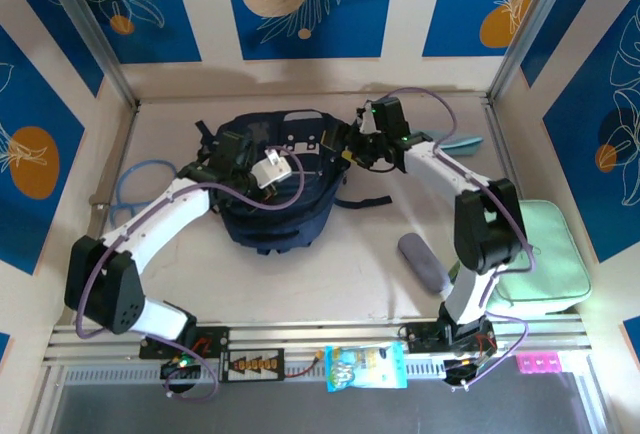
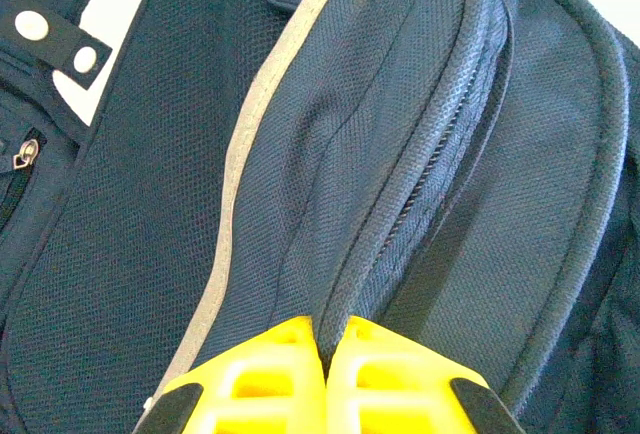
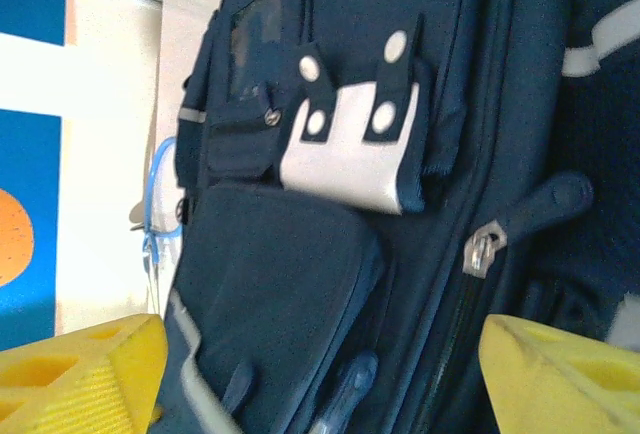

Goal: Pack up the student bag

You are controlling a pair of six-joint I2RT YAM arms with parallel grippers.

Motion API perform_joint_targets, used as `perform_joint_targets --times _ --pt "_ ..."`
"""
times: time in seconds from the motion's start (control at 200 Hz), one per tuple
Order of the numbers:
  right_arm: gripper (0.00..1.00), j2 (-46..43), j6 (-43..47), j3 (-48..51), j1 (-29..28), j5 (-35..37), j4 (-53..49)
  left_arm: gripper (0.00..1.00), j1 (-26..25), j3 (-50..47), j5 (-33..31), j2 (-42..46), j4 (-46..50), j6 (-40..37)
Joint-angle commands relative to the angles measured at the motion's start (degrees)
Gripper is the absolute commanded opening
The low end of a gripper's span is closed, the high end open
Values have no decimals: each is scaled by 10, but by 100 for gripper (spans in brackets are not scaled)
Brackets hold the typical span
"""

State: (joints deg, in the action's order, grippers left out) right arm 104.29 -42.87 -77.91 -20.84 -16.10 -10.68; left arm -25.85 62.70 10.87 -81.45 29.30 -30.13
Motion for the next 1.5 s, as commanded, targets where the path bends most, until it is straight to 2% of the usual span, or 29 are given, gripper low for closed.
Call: perform_joint_targets --times 0.0,0.11,0.3,0.39,0.47,0.735,0.835,0.955,1.195,1.265,1.355,1.495 --pt "82 49 37 -54 8 -14 -4 0 7 -11 51 39 -53 27" --pt "80 108 75 -123 14 3 -40 0 8 -29 50 50 -54 30" --pt "80 161 102 -156 26 -6 -47 0 10 -39 51 60 -53 28" --pt "80 183 127 -169 33 -60 -54 0 12 -39 54 55 -51 23" --pt "75 194 162 -181 32 -121 -80 0 12 -36 52 50 -48 21" --pt "69 162 256 -119 38 -156 -146 0 14 -39 48 45 -53 19" --pt "59 158 305 -115 39 -198 -181 0 14 -36 47 42 -49 17" --pt "50 142 332 -98 38 -187 -193 0 14 -34 43 41 -44 15" --pt "45 121 369 -84 48 -223 -201 0 16 -33 33 36 -35 10" --pt "44 119 385 -87 48 -222 -216 0 15 -33 31 36 -34 9" --pt "38 115 398 -85 48 -214 -226 0 15 -32 32 37 -33 9" --pt "33 111 388 -73 47 -166 -210 0 14 -29 47 33 -35 11"
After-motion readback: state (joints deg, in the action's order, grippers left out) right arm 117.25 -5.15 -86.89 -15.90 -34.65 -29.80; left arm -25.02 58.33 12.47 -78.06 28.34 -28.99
